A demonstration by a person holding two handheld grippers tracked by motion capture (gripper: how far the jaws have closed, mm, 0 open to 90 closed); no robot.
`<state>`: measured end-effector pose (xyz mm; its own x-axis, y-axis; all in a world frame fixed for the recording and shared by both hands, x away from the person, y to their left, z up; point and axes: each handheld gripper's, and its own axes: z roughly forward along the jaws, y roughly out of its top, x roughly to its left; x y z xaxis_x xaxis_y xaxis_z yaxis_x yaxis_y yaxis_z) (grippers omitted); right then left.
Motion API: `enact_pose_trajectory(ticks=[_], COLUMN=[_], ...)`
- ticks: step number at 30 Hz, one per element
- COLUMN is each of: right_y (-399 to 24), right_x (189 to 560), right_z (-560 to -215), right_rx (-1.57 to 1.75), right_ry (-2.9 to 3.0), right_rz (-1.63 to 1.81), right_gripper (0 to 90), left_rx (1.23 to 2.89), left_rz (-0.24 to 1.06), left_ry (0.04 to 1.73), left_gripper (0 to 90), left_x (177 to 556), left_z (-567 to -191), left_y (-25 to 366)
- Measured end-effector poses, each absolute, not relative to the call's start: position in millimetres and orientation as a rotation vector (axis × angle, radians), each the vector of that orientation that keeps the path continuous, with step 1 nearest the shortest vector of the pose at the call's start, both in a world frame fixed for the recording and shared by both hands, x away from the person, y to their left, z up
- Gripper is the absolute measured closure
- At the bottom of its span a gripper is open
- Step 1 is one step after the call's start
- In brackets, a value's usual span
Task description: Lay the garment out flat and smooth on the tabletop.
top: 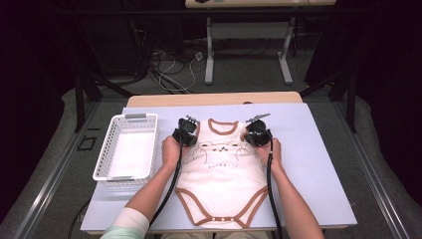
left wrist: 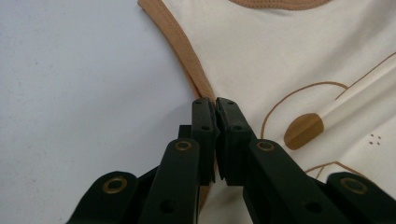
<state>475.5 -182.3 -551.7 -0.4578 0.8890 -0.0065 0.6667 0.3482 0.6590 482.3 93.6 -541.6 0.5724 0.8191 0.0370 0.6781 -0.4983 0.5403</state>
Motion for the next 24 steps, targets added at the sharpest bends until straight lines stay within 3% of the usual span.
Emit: enact_pose_trajectory(ticks=[5,11,18,21,24], right_y=[-192,-189,-181,-176,-170], right_x=[476,476,478,480,480], right_z=[-552,-554,-555,-554,-553], right_rx=[1.421,1.491,1.503,1.49,1.467], right_ry=[2.253,2.248,2.253,2.263,2.277], right_rz=[0.923,1.07,1.049,1.006,0.978], right_gripper=[89.9,75.4,67.0,67.7,76.3], left_rx=[2.327,2.33,2.339,2.34,2.315], left_rz=[0.386,0.382,0.389,0.396,0.355], left_ry=[1.205,1.203,1.199,1.208,1.196], left_gripper=[85.9,84.9,83.8,78.4,67.6], left_x=[483,483,484,485,488], left_z=[-541,-542,-542,-541,-541], left_y=[95,95,95,97,100])
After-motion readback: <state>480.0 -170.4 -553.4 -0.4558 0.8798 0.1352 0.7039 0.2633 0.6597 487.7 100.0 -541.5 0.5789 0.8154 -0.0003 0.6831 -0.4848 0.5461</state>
